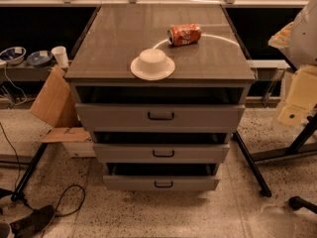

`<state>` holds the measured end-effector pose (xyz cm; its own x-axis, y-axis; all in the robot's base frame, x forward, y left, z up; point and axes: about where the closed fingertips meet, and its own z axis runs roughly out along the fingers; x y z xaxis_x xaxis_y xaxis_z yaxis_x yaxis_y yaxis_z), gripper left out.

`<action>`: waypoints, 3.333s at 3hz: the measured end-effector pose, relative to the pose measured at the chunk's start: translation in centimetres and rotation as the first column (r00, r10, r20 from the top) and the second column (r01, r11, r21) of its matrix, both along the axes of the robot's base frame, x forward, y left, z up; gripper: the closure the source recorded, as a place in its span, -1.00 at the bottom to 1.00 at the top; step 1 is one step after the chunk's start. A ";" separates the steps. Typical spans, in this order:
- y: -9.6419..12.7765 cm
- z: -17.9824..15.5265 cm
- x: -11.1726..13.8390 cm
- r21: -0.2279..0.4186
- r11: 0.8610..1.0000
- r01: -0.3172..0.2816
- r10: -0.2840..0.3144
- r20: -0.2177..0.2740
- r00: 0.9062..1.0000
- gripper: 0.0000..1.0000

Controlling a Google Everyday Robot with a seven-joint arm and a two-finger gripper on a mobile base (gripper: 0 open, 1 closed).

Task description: Open middle drawer

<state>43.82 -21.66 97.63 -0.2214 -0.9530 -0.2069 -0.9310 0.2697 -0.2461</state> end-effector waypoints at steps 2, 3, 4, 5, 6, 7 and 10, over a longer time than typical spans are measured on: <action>0.2 -0.7 -0.1 0.006 1.000 0.023 -0.023 0.016 1.000 -1.00; 1.3 -3.3 -0.7 0.036 0.997 0.067 -0.068 0.015 0.998 -1.00; 2.6 -8.3 -1.2 0.098 0.988 0.118 -0.118 -0.008 0.993 -1.00; 2.5 -14.6 -1.3 0.201 0.962 0.185 -0.180 -0.043 0.983 -1.00; 2.0 -20.7 -0.6 0.321 0.910 0.262 -0.249 -0.082 0.965 -1.00; 2.4 -26.2 1.0 0.429 0.847 0.314 -0.281 -0.140 0.950 -1.00; 5.5 -31.4 2.2 0.442 0.818 0.369 -0.320 -0.184 0.929 -1.00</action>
Offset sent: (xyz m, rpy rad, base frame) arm -0.0022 0.0037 -0.0230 0.0156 -0.0203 -0.0571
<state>46.05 -16.16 66.19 -0.5591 -0.6094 -0.5621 -0.7681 0.6360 0.0744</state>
